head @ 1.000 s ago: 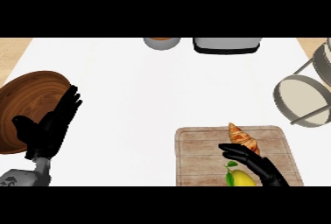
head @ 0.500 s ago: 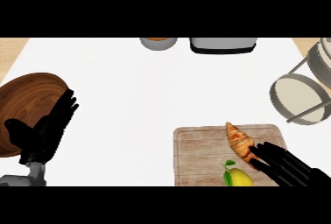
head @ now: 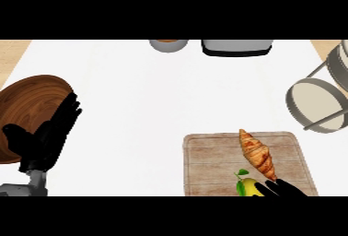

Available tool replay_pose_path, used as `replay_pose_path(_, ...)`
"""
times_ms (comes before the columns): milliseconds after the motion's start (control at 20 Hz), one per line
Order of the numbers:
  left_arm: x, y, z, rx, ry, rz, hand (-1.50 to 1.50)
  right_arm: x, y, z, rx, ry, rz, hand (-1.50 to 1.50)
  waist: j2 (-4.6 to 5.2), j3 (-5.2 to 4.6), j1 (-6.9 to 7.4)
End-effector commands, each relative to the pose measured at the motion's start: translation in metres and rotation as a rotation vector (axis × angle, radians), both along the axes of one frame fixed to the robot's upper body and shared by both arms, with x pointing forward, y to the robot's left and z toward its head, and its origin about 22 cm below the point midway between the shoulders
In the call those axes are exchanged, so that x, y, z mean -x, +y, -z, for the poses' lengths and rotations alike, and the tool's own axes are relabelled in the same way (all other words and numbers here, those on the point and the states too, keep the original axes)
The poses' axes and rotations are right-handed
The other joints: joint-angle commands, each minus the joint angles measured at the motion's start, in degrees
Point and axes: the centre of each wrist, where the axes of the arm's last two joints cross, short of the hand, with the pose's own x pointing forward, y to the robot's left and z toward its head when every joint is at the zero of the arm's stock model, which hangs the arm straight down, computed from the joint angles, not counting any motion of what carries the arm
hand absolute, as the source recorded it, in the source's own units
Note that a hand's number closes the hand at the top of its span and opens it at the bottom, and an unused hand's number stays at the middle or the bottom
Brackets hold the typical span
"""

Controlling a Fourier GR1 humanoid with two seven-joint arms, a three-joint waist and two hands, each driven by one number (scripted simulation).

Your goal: Pick the lemon from the cutting board and place it in the tiered basket

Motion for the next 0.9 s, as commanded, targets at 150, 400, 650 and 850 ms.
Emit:
replay_pose_path(150, 0.001, -0.002, -0.009, -0.007, -0.007, 0.025, 0.00, 0.013, 0.040, -0.008, 0.062, -0.097, 0.084, -1.50, 0.15, 0.16, 0.95)
replay_pose_path(400, 0.003, -0.012, -0.003, 0.016, -0.012, 0.029, 0.00, 0.010, 0.050, 0.027, 0.125, -0.095, 0.135, -1.50, 0.15, 0.21, 0.80)
replay_pose_path(650, 0.013, -0.009, -0.011, -0.002, -0.009, 0.025, 0.00, 0.003, 0.046, 0.078, 0.163, -0.111, 0.131, -1.50, 0.16, 0.27, 1.10)
replay_pose_path(850, -0.003, -0.007, -0.010, 0.009, 0.012, -0.008, 0.00, -0.019, 0.054, 0.092, 0.169, -0.152, 0.137, -1.50, 0.29, 0.24, 1.05)
